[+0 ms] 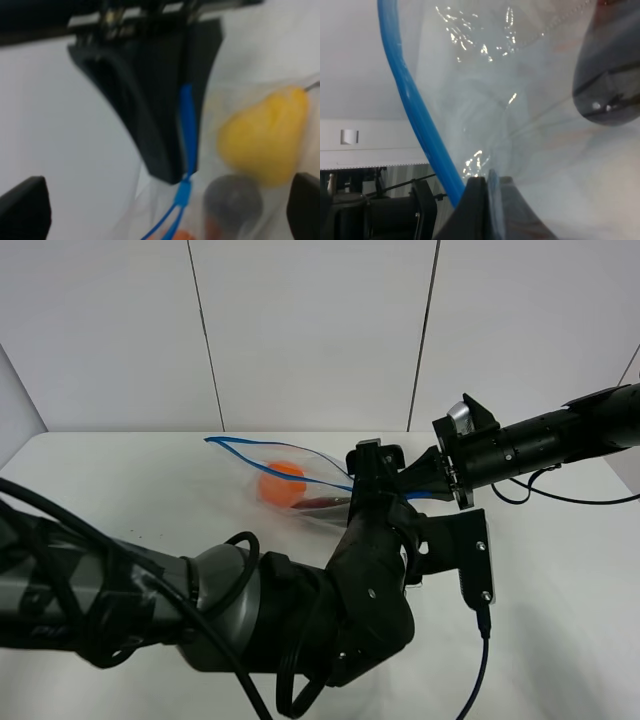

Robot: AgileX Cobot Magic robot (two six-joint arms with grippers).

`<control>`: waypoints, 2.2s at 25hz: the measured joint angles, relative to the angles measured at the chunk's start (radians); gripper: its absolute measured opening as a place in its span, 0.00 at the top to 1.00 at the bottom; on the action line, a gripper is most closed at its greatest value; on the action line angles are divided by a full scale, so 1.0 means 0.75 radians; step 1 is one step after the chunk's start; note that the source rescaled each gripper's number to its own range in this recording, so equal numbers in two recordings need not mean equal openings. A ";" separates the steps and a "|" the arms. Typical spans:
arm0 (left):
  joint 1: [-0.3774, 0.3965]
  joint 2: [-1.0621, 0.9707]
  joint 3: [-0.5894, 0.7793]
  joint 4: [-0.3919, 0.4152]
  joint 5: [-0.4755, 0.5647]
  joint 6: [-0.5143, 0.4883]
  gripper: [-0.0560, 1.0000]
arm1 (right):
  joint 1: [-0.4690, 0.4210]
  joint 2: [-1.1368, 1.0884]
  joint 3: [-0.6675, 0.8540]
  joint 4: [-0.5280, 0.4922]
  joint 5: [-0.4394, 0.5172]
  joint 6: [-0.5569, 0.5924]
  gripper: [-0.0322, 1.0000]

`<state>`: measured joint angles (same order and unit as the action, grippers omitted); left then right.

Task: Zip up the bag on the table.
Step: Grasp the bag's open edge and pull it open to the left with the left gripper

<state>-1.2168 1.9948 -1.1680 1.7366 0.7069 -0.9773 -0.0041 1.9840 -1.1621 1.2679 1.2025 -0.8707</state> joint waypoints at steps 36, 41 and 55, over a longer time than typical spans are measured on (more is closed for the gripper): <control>0.034 0.003 0.000 0.000 -0.053 0.028 0.59 | 0.015 0.000 0.000 0.001 0.000 0.000 0.97; 0.034 0.003 0.000 0.000 -0.054 0.028 0.71 | 0.015 0.000 0.000 0.001 0.000 0.000 0.97; 0.034 0.003 0.000 0.000 -0.077 0.038 0.80 | 0.015 0.000 0.000 0.001 0.000 -0.001 0.97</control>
<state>-1.1911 1.9971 -1.1680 1.7364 0.6491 -0.9486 0.0070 1.9840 -1.1621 1.2684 1.2025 -0.8716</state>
